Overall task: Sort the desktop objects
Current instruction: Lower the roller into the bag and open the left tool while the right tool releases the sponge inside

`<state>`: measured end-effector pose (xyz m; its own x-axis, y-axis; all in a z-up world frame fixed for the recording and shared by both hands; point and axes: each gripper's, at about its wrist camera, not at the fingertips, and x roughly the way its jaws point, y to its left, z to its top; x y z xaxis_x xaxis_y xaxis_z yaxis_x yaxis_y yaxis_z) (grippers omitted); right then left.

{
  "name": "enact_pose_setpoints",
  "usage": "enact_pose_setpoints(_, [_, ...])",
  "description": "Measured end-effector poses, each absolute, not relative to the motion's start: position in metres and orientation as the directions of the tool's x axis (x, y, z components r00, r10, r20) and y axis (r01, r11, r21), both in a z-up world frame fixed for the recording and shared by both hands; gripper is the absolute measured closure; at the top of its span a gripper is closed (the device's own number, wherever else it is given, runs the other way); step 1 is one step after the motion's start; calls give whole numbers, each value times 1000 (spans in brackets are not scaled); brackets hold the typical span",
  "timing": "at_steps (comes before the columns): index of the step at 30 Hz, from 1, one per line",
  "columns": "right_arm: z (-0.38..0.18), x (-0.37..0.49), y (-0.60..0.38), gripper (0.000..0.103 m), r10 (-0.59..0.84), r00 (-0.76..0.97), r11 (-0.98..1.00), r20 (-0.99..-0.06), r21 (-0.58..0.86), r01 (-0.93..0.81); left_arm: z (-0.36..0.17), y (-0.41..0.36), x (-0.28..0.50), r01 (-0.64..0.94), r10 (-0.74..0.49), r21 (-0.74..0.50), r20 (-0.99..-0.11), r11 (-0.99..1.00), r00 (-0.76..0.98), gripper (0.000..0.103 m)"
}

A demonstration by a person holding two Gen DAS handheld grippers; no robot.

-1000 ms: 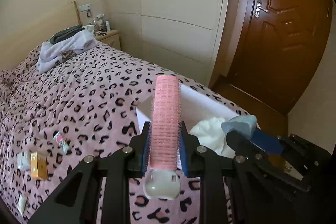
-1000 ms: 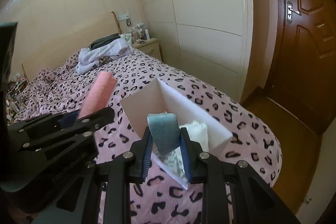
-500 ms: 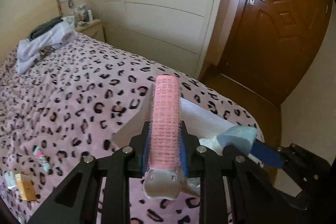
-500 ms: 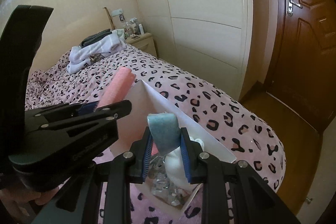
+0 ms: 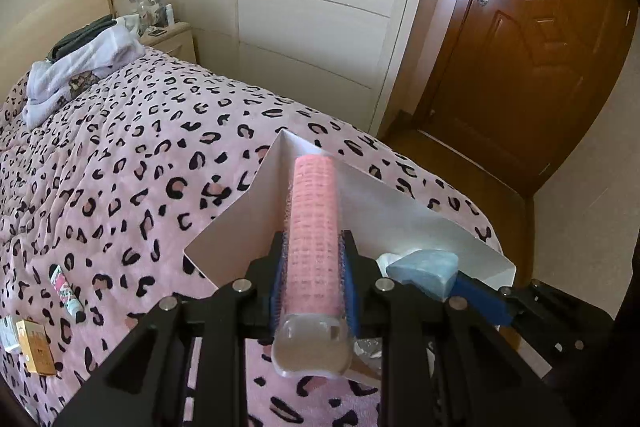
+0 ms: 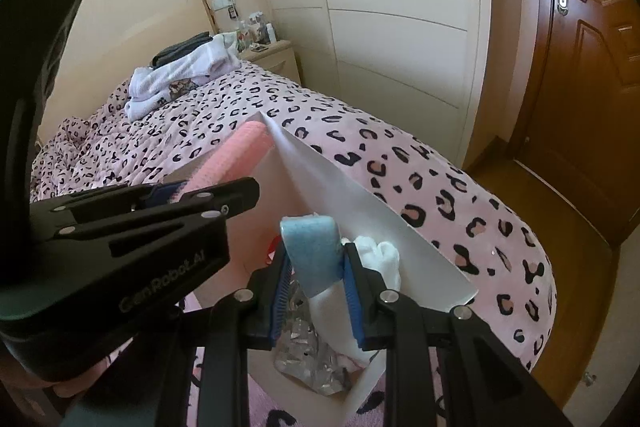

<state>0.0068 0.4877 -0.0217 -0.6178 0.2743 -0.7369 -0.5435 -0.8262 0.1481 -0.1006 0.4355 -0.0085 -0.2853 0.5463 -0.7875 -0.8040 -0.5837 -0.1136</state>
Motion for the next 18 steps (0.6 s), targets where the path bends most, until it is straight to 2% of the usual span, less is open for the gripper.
enact_pose_setpoints(5, [-23,6,489,77,269,-612,-829,-744,145,-541,-7,432,-104,-792,548,-130,-787,-596,-283,75])
enact_pose_setpoints(9, [-21,6,493,68,245,-615,-825,-749,172,-538,-2,430,-106,-785,555,-135,-778,-605,-294,53])
enact_pose_setpoints(18, [-5,12,496,65,246,-643,-822,-725,196,-535,12,417,-109,-765,559,-139,-764,-629,-321,53])
